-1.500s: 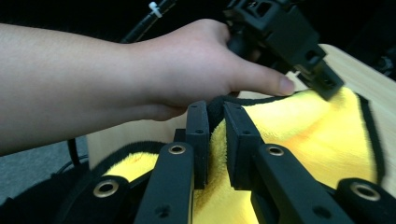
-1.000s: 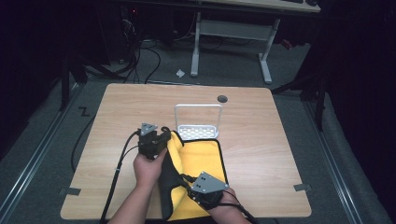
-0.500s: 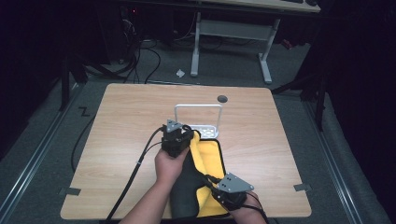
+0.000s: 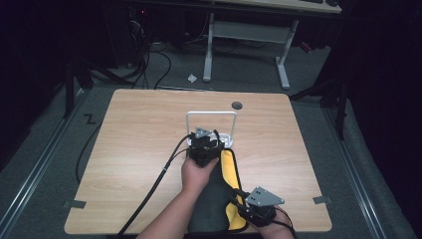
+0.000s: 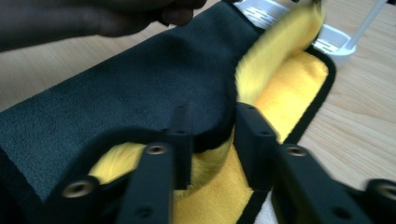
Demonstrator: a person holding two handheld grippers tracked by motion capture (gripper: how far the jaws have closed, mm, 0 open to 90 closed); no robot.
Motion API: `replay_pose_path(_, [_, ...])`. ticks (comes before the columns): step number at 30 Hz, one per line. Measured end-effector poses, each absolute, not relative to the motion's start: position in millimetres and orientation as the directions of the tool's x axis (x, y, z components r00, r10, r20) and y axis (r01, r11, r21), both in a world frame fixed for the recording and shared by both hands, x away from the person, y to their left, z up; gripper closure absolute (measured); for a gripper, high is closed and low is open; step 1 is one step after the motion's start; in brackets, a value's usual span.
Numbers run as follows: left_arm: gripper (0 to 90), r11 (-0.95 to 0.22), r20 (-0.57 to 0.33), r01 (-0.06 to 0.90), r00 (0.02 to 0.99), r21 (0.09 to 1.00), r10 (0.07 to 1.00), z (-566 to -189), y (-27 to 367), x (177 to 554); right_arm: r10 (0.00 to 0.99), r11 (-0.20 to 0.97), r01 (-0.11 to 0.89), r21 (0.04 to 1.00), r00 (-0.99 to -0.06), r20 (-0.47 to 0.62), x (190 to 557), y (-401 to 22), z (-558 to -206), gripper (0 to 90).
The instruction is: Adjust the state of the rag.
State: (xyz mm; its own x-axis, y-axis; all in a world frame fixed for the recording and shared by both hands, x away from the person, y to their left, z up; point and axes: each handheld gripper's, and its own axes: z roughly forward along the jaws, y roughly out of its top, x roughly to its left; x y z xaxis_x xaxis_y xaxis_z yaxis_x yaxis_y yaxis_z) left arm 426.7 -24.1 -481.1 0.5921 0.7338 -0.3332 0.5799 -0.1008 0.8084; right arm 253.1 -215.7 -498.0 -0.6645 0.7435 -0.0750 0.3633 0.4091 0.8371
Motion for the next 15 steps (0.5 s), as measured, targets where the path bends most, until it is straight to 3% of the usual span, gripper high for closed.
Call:
replay_pose_path(4, [49.2, -0.105, -0.315, 0.545, 0.618, 0.832, 0.721, -475.4, -12.9, 422.5, 0.768, 0.374, 0.363, 0.853, -0.637, -0.066, 254.7, -221.6, -495.0, 63.1])
replay_pose_path(8, [49.5, -0.094, -0.309, 0.554, 0.587, 0.827, 0.748, -478.6, 9.2, 422.7, 0.778, 0.367, 0.373, 0.853, -0.625, -0.062, 257.4, -225.2, -497.0, 64.3])
replay_pose_path(15, [54.6, -0.187, -0.194, 0.580, 0.531, 0.793, 0.825, -507.2, 38.7, 421.9, 0.782, 0.382, 0.383, 0.841, -0.619, -0.074, 263.2, -222.5, -503.1, 67.0])
